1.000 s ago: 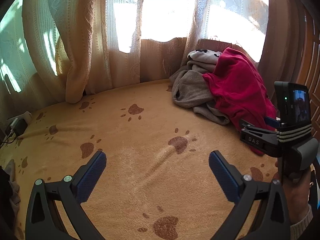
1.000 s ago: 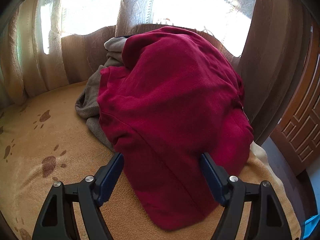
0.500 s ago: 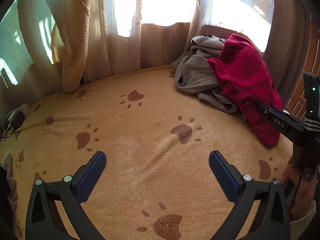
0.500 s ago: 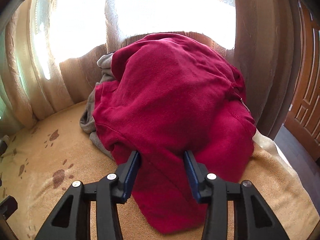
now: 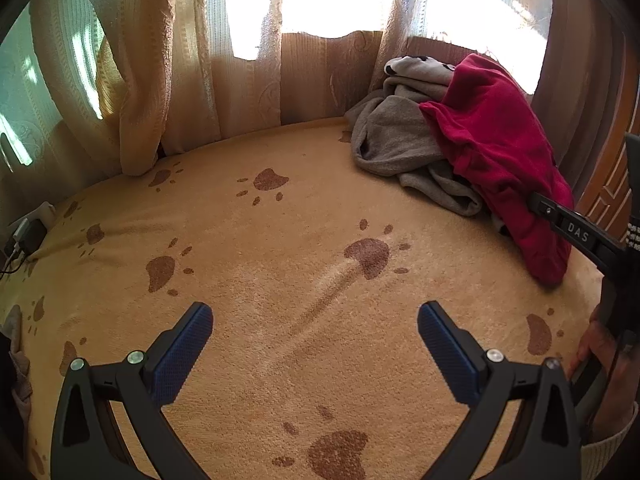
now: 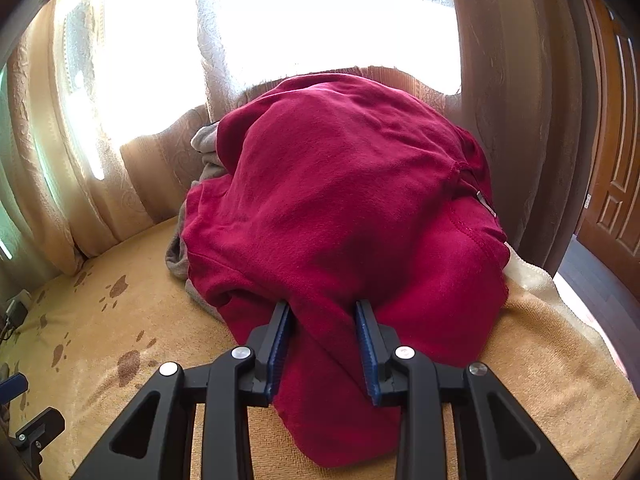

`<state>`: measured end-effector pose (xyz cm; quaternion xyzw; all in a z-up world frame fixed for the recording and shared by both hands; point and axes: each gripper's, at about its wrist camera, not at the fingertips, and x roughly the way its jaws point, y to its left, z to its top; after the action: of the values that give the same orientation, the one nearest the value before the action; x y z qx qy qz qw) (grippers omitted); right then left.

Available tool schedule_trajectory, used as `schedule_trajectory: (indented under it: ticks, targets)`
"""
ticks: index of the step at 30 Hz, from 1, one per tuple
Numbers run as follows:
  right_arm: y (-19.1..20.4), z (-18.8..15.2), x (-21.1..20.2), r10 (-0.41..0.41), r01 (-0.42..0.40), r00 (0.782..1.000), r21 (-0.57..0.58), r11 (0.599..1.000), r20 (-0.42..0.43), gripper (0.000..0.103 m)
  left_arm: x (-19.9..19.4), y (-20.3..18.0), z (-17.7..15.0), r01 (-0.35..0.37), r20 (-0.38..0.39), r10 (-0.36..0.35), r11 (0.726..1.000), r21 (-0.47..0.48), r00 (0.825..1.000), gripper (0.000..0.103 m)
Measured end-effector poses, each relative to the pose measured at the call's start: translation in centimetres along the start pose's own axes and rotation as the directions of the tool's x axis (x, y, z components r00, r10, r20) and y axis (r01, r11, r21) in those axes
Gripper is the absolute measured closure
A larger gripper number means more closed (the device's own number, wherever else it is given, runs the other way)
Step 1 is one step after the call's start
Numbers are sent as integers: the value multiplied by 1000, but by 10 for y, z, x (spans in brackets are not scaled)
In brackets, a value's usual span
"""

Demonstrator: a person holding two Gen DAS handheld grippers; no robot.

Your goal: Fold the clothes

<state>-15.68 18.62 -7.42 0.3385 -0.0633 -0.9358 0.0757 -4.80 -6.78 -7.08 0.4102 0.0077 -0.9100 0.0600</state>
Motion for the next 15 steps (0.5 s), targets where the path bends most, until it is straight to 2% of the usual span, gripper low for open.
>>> schedule_trajectory:
  ticks: [5,8,9,10,12,15]
  targets:
    - [2,-1,2,-18,17,1000,-13,1000,-16,66,-5,5,5,-7,4,7,1000,-5,1000,0]
    - [3,-1,4,-28,28,999,-22,999,-25,48,-15,10,12,-6,24,6,1000,-15,1000,0]
    - [4,-2,4,-32,31,999,-24,999,-28,35,-19,12,15,2,34,-1,1000,-20,999,0]
    - [4,-2,5,-33,32,999,-28,999,-32,27,-24,14,18,9,44,-8,1000,-26,999,0]
    - [7,-2,7,-40,38,998,-41,998,-43,25,-31,18,22,22,61,-20,999,-35,998,0]
    - [14,-4,13,-60,55,996,-76,996,-70,19,-30,16,21,27,46,-26,999,-33,999,0]
